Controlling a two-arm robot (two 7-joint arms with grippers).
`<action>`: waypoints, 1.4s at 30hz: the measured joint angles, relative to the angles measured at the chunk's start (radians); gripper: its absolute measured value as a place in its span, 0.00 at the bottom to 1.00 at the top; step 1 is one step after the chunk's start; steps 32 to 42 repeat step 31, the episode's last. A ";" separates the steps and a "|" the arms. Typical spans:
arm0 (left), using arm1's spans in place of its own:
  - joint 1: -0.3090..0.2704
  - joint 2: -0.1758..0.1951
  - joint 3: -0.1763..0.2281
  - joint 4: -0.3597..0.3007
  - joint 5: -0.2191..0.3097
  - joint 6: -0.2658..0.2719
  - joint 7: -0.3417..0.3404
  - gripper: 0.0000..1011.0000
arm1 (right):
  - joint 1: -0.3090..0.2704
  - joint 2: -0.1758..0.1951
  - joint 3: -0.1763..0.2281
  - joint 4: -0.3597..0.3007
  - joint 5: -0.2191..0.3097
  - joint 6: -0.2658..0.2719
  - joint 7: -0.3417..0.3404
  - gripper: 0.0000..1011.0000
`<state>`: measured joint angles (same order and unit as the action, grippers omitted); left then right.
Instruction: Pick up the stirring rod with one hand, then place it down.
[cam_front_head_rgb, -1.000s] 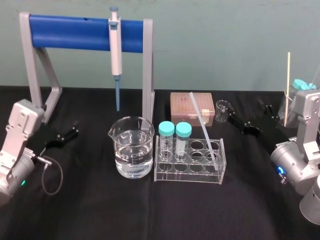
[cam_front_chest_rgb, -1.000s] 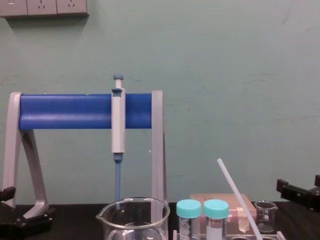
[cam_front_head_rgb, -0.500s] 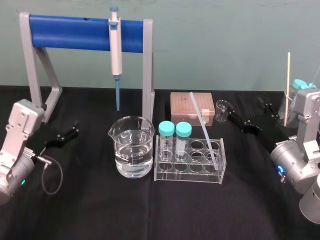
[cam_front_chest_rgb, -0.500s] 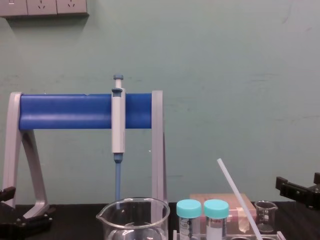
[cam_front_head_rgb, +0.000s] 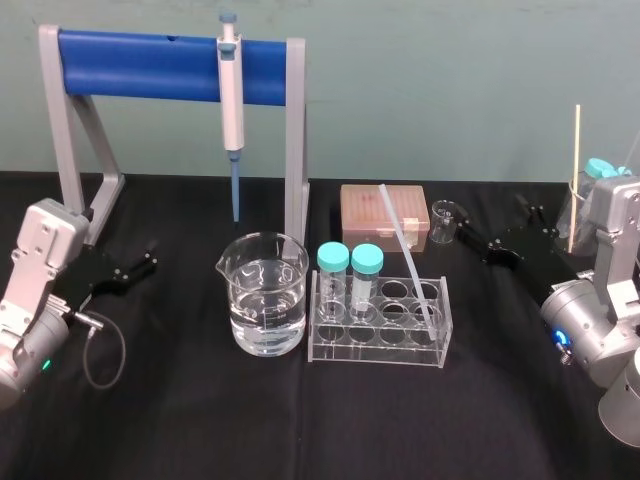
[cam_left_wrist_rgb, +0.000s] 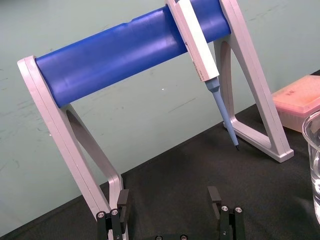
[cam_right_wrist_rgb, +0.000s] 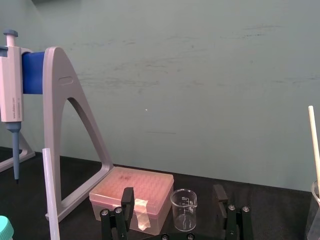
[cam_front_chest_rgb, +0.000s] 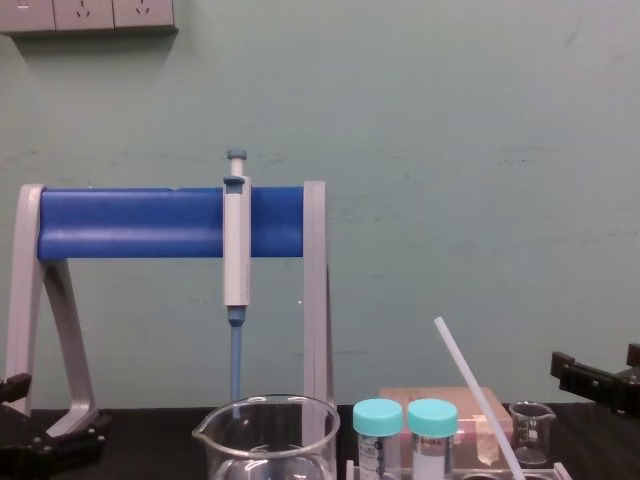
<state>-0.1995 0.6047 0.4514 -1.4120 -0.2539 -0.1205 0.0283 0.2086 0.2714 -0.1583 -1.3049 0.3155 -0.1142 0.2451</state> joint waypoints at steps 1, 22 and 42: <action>0.000 0.000 0.000 0.000 0.000 0.000 0.000 0.99 | 0.000 0.000 0.000 0.000 0.000 0.000 0.000 0.99; 0.000 0.000 0.000 0.000 0.000 0.000 0.000 0.99 | 0.000 0.000 0.000 0.000 0.000 -0.001 0.001 0.99; 0.000 0.000 0.000 0.000 0.000 0.000 0.000 0.99 | 0.000 0.000 0.000 0.000 0.000 -0.001 0.000 0.99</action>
